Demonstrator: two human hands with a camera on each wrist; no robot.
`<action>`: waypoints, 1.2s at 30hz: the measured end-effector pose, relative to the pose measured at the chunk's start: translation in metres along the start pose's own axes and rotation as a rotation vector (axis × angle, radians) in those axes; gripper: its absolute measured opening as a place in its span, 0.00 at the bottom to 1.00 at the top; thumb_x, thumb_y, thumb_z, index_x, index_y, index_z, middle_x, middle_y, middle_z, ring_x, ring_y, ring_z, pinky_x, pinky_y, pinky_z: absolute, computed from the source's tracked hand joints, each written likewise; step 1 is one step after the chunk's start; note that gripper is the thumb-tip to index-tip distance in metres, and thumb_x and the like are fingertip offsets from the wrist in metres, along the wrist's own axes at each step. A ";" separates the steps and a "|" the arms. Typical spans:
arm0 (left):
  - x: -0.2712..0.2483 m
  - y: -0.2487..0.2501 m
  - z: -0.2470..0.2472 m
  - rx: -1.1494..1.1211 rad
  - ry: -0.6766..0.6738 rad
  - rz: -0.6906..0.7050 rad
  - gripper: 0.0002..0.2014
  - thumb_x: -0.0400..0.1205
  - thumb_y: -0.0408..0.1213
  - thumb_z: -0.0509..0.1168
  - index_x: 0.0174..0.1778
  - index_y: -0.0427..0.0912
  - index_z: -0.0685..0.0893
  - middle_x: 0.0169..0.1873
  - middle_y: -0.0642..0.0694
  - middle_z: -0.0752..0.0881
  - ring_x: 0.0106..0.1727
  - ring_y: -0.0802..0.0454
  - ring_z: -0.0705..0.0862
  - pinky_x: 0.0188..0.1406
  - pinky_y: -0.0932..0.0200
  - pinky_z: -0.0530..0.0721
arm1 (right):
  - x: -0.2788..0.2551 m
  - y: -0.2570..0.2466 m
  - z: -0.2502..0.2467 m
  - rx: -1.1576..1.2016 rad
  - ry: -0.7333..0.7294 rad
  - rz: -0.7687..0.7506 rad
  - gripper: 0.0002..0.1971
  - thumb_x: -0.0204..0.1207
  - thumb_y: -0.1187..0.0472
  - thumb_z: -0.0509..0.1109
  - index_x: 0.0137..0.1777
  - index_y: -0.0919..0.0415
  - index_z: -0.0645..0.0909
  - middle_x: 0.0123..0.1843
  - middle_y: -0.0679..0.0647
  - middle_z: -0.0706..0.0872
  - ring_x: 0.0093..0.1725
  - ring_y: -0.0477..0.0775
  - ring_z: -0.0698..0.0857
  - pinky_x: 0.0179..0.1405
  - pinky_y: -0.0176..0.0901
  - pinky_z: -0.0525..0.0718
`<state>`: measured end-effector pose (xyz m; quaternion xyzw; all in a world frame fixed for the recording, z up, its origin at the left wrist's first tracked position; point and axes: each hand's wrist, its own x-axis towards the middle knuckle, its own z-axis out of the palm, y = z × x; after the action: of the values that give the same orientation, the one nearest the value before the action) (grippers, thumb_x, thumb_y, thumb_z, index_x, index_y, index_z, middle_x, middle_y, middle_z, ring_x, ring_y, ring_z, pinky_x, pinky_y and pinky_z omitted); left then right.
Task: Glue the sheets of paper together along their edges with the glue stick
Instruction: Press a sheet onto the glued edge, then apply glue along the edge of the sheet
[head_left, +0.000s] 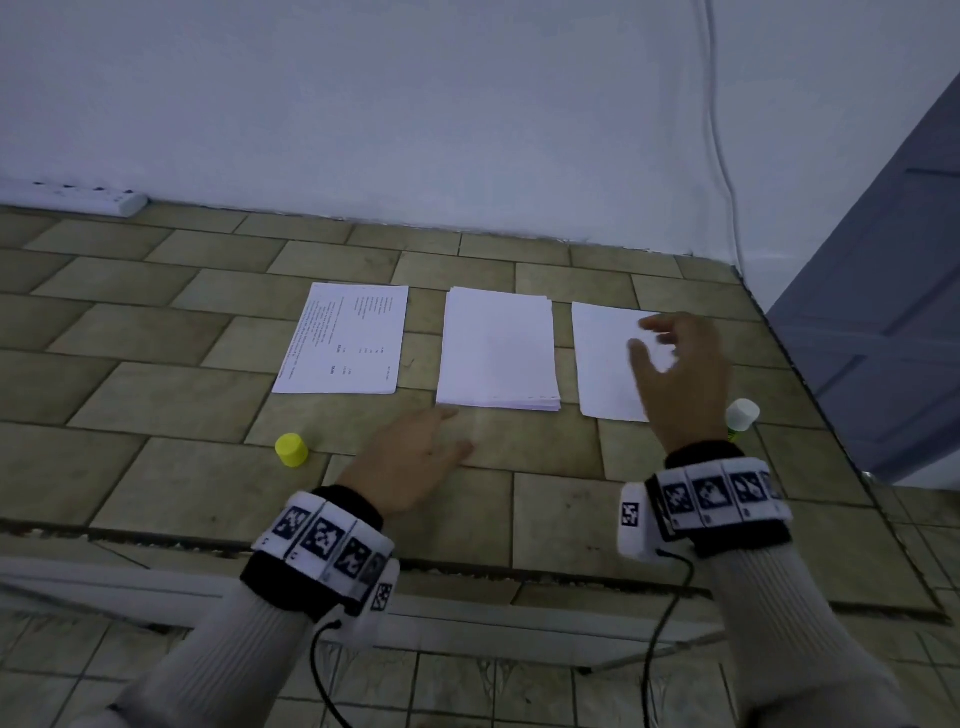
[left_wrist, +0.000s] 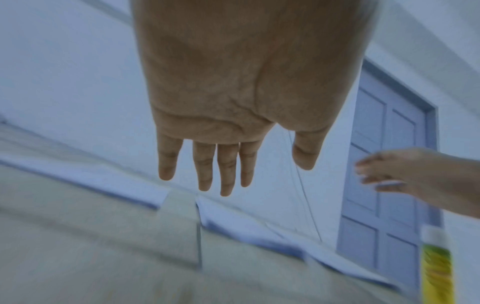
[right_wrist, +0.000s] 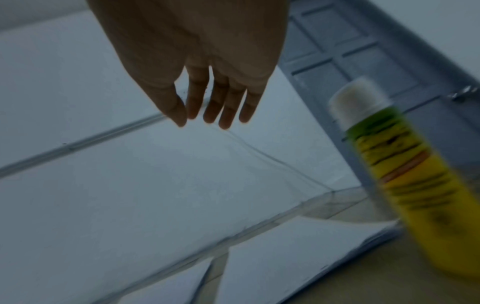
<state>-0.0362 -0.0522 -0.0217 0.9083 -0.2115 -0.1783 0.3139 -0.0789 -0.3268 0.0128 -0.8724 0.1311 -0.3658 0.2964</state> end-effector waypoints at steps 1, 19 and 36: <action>0.002 0.003 -0.010 -0.033 0.035 0.016 0.27 0.85 0.53 0.60 0.79 0.46 0.70 0.75 0.51 0.74 0.74 0.53 0.72 0.75 0.54 0.68 | -0.002 0.004 -0.010 -0.016 0.082 -0.009 0.10 0.76 0.62 0.70 0.55 0.62 0.81 0.54 0.58 0.83 0.52 0.50 0.79 0.51 0.31 0.69; 0.101 -0.074 -0.049 0.527 0.141 -0.421 0.31 0.79 0.60 0.66 0.66 0.37 0.76 0.64 0.36 0.80 0.62 0.35 0.80 0.61 0.41 0.81 | -0.038 0.060 -0.033 0.076 0.054 0.686 0.19 0.75 0.66 0.71 0.64 0.70 0.75 0.59 0.66 0.81 0.51 0.59 0.77 0.47 0.46 0.73; 0.049 -0.023 -0.074 0.023 0.541 0.046 0.21 0.85 0.54 0.61 0.68 0.45 0.79 0.58 0.46 0.84 0.55 0.46 0.81 0.50 0.53 0.76 | -0.041 0.078 -0.028 0.050 -0.069 0.718 0.18 0.76 0.68 0.70 0.65 0.70 0.73 0.61 0.68 0.79 0.62 0.69 0.78 0.61 0.61 0.77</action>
<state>0.0452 -0.0229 0.0091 0.9214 -0.1422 0.0805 0.3527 -0.1283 -0.3814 -0.0425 -0.7753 0.4099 -0.2117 0.4314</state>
